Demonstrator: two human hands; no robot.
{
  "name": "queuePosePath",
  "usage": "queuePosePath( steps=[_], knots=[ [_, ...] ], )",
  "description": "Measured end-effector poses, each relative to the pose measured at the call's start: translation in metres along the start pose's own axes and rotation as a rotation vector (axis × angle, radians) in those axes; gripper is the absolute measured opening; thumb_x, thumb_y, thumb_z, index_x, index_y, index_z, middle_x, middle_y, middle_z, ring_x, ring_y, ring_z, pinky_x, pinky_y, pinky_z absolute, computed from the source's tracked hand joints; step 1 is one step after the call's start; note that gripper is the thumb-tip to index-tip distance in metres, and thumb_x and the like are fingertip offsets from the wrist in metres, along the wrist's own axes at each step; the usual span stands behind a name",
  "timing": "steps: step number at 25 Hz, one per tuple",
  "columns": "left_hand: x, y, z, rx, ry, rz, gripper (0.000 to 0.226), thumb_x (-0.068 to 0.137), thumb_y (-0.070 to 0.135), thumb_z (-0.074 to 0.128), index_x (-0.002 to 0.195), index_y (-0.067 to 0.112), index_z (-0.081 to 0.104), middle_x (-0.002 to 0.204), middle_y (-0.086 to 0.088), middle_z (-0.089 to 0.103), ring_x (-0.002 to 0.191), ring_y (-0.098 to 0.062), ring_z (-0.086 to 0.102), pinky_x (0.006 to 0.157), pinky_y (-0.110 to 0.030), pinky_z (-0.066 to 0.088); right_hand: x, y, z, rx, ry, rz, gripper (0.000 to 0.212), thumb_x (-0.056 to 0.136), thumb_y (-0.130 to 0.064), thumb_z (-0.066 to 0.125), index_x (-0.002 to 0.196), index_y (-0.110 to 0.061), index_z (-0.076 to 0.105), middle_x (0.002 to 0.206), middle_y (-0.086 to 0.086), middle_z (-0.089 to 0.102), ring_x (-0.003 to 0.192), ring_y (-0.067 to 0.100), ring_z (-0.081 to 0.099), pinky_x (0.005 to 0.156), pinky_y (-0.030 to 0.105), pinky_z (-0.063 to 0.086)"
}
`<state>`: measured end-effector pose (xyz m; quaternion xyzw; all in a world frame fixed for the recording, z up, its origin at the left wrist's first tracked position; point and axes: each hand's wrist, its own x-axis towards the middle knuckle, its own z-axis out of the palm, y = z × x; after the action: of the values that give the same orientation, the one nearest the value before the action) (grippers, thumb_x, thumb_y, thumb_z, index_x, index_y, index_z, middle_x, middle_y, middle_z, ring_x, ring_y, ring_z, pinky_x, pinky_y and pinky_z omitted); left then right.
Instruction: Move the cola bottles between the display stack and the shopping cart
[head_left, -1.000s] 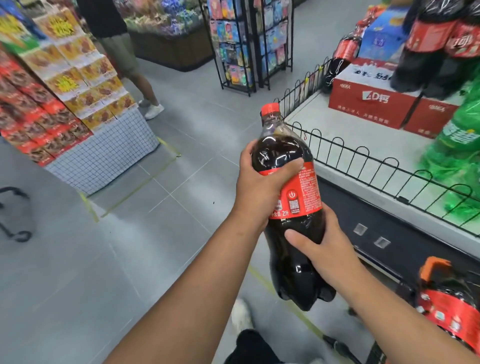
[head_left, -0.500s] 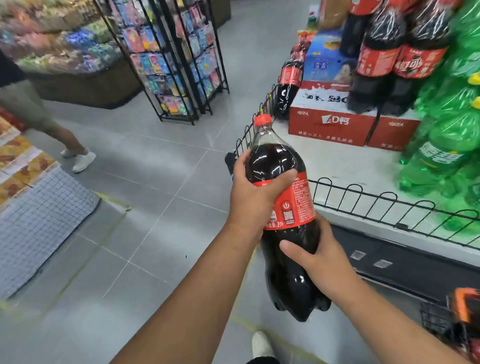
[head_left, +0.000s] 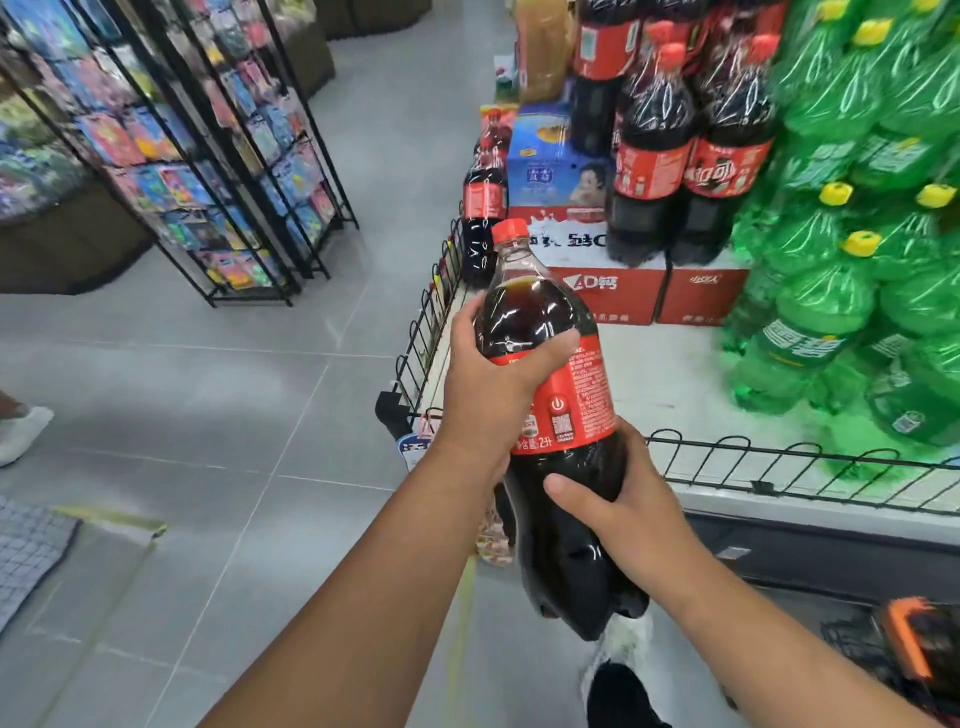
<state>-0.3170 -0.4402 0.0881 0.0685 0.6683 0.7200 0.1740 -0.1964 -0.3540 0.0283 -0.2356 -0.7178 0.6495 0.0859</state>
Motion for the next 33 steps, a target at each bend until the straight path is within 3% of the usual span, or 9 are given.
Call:
queuePosePath(
  steps=[4, 8, 14, 18, 22, 29, 33],
  knots=[
    [0.051, 0.01, 0.023, 0.017, -0.008, 0.005, 0.087, 0.069, 0.024, 0.093, 0.139, 0.035, 0.044, 0.121, 0.001, 0.07, 0.102, -0.022, 0.075, 0.088, -0.047, 0.062, 0.053, -0.007, -0.016, 0.019, 0.0, -0.018, 0.077, 0.069, -0.044, 0.084, 0.13, -0.044, 0.037, 0.107, -0.031, 0.06, 0.094, -0.02, 0.057, 0.07, 0.007, 0.046],
    [0.106, 0.019, 0.058, 0.027, 0.029, 0.026, 0.076, 0.074, 0.015, 0.09, 0.136, 0.033, 0.048, 0.117, 0.002, 0.072, 0.1, -0.02, 0.075, 0.089, -0.048, 0.062, 0.116, -0.019, -0.045, 0.041, -0.042, -0.015, 0.077, 0.071, -0.036, 0.084, 0.131, -0.042, 0.035, 0.11, -0.028, 0.059, 0.094, -0.02, 0.057, 0.075, 0.012, 0.045],
    [0.179, 0.022, 0.097, 0.03, 0.085, 0.056, 0.097, 0.058, 0.03, 0.093, 0.142, 0.033, 0.044, 0.12, 0.005, 0.071, 0.103, -0.016, 0.074, 0.091, -0.046, 0.061, 0.2, -0.03, -0.081, -0.005, -0.084, -0.033, 0.089, 0.057, -0.049, 0.09, 0.128, -0.046, 0.037, 0.107, -0.03, 0.062, 0.098, -0.013, 0.06, 0.089, 0.023, 0.049],
    [0.223, 0.023, 0.102, 0.041, 0.061, 0.065, 0.102, 0.051, 0.038, 0.095, 0.141, 0.035, 0.045, 0.123, 0.003, 0.072, 0.107, -0.019, 0.073, 0.093, -0.048, 0.06, 0.243, -0.036, -0.088, -0.062, -0.083, -0.055, 0.103, 0.039, -0.063, 0.079, 0.13, -0.05, 0.033, 0.11, -0.029, 0.061, 0.103, -0.007, 0.06, 0.088, 0.023, 0.047],
    [0.261, 0.017, 0.106, 0.053, 0.015, 0.045, 0.09, 0.057, 0.029, 0.094, 0.136, 0.032, 0.05, 0.119, 0.002, 0.073, 0.102, -0.018, 0.075, 0.089, -0.045, 0.061, 0.273, -0.033, -0.085, -0.025, -0.07, -0.027, 0.098, 0.047, -0.049, 0.087, 0.129, -0.048, 0.033, 0.106, -0.03, 0.062, 0.098, -0.011, 0.061, 0.085, 0.021, 0.047],
    [0.329, 0.012, 0.11, 0.131, -0.035, 0.084, 0.08, 0.053, 0.042, 0.094, 0.12, 0.051, 0.05, 0.122, 0.007, 0.071, 0.109, -0.016, 0.071, 0.098, -0.049, 0.057, 0.333, -0.034, -0.07, 0.032, 0.027, 0.024, 0.092, 0.059, -0.031, 0.092, 0.131, -0.04, 0.035, 0.111, -0.024, 0.061, 0.093, -0.018, 0.059, 0.071, 0.007, 0.048],
    [0.365, 0.021, 0.108, 0.166, -0.067, 0.174, 0.083, 0.058, 0.037, 0.093, 0.128, 0.043, 0.048, 0.126, 0.008, 0.067, 0.111, -0.009, 0.069, 0.1, -0.045, 0.056, 0.372, -0.044, -0.058, 0.047, 0.059, -0.011, 0.096, 0.053, -0.033, 0.089, 0.133, -0.038, 0.036, 0.114, -0.025, 0.061, 0.101, -0.015, 0.059, 0.079, 0.01, 0.047]
  ],
)
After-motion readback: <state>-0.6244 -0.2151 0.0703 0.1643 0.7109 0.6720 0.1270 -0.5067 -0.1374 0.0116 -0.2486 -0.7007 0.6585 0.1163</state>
